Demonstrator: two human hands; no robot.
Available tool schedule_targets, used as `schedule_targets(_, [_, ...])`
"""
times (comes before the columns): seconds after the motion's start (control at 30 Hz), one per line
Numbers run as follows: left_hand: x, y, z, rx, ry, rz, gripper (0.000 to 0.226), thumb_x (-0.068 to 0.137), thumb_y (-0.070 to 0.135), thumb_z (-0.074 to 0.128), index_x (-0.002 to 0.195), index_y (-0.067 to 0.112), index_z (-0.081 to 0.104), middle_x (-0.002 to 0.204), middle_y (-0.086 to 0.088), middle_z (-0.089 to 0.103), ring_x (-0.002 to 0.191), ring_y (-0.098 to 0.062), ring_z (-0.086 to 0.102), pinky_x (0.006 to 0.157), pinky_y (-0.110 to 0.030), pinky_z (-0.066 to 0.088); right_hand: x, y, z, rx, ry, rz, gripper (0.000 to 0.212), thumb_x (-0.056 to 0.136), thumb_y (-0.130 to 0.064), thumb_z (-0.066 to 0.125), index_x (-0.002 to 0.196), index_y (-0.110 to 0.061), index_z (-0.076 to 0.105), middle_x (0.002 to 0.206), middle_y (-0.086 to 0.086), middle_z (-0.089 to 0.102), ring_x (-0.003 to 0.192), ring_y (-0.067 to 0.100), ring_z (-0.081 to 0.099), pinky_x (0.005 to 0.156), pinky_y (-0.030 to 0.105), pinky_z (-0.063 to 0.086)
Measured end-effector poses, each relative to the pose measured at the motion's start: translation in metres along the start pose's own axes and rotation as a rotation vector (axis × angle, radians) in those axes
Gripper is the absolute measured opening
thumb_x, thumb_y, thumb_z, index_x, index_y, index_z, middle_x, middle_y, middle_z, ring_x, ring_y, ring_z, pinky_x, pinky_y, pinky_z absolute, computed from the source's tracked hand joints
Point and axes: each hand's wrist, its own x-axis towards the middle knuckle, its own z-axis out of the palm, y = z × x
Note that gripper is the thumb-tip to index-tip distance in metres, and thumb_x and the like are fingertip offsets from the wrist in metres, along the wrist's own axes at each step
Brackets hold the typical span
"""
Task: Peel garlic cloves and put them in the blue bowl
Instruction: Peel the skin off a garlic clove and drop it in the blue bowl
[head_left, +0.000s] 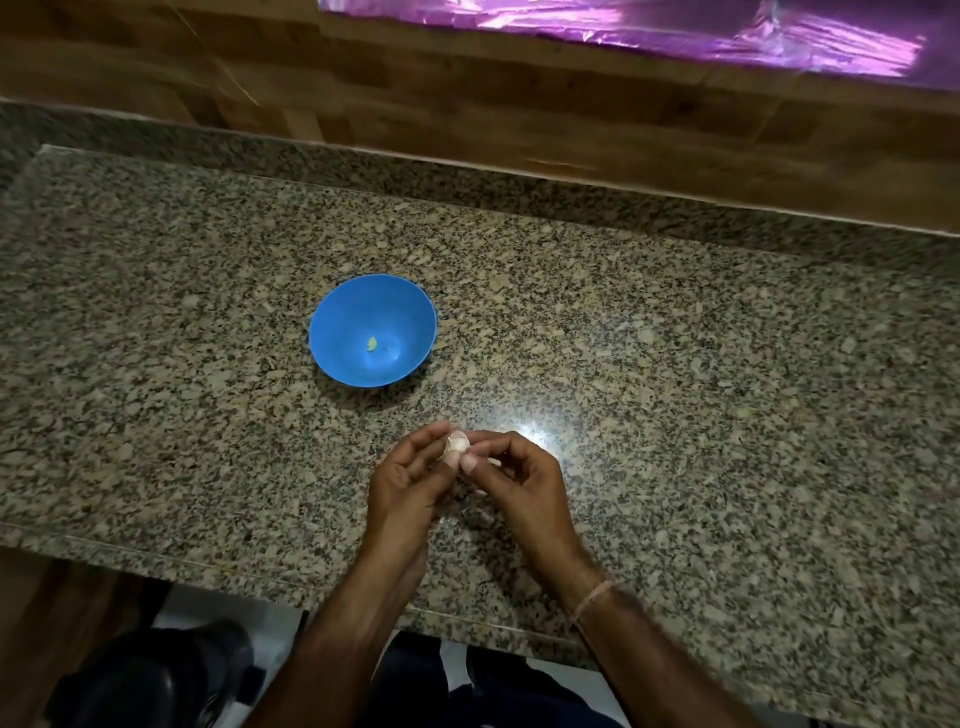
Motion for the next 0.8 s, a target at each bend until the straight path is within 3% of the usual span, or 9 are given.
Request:
schedule_targets(0.17, [-0.004,-0.002,0.007,-0.136,-0.059,0.033,0.036,0.083,0.007,0.069,0.119,0.004,0.066,0.116,-0.015,0.076,0.11,-0.023,0.073,0.083,-0.026,0.059,0.0,-0.01,0.004,-0.052,0.04,-0.068,0.017,0.091,0.0,0.074,0.107,-0.004,0.071,0.106,0.006,0.077,0.101,0.017,0.073,0.09,0.034,0.06])
schedule_targets(0.27, [-0.001,-0.004,0.006,-0.175,-0.037,0.021,0.031,0.085,0.007,0.066,0.115,0.005,0.068,0.116,-0.019,0.075,0.111,-0.025,0.072,0.085,-0.027,0.06,0.001,-0.013,0.006,-0.1,-0.007,-0.148,0.017,0.092,0.001,0.073,0.108,-0.006,0.074,0.107,0.006,0.077,0.106,0.02,0.073,0.09,0.033,0.06])
schedule_targets(0.37, [-0.001,0.001,0.002,-0.082,-0.042,0.087,0.032,0.085,0.007,0.07,0.116,0.003,0.069,0.118,-0.019,0.074,0.116,-0.028,0.07,0.089,-0.028,0.059,0.001,-0.01,0.005,-0.212,-0.004,-0.223,0.017,0.093,-0.005,0.075,0.108,-0.013,0.077,0.108,0.001,0.076,0.107,0.021,0.072,0.09,0.038,0.061])
schedule_targets(0.5, [-0.002,0.009,-0.005,0.087,-0.053,0.155,0.032,0.084,0.002,0.075,0.116,0.005,0.071,0.115,-0.012,0.076,0.115,-0.026,0.071,0.093,-0.029,0.059,0.004,-0.007,-0.001,-0.372,0.009,-0.275,0.019,0.092,-0.012,0.078,0.111,-0.014,0.079,0.105,-0.004,0.076,0.102,0.015,0.073,0.085,0.03,0.06])
schedule_targets(0.8, [-0.001,0.017,-0.011,0.305,-0.076,0.218,0.028,0.084,-0.01,0.075,0.108,0.005,0.076,0.105,-0.006,0.079,0.103,-0.02,0.075,0.08,-0.023,0.059,0.007,-0.007,-0.008,-0.596,-0.048,-0.459,0.019,0.097,-0.015,0.074,0.116,-0.013,0.078,0.107,-0.006,0.078,0.098,0.004,0.073,0.08,0.03,0.062])
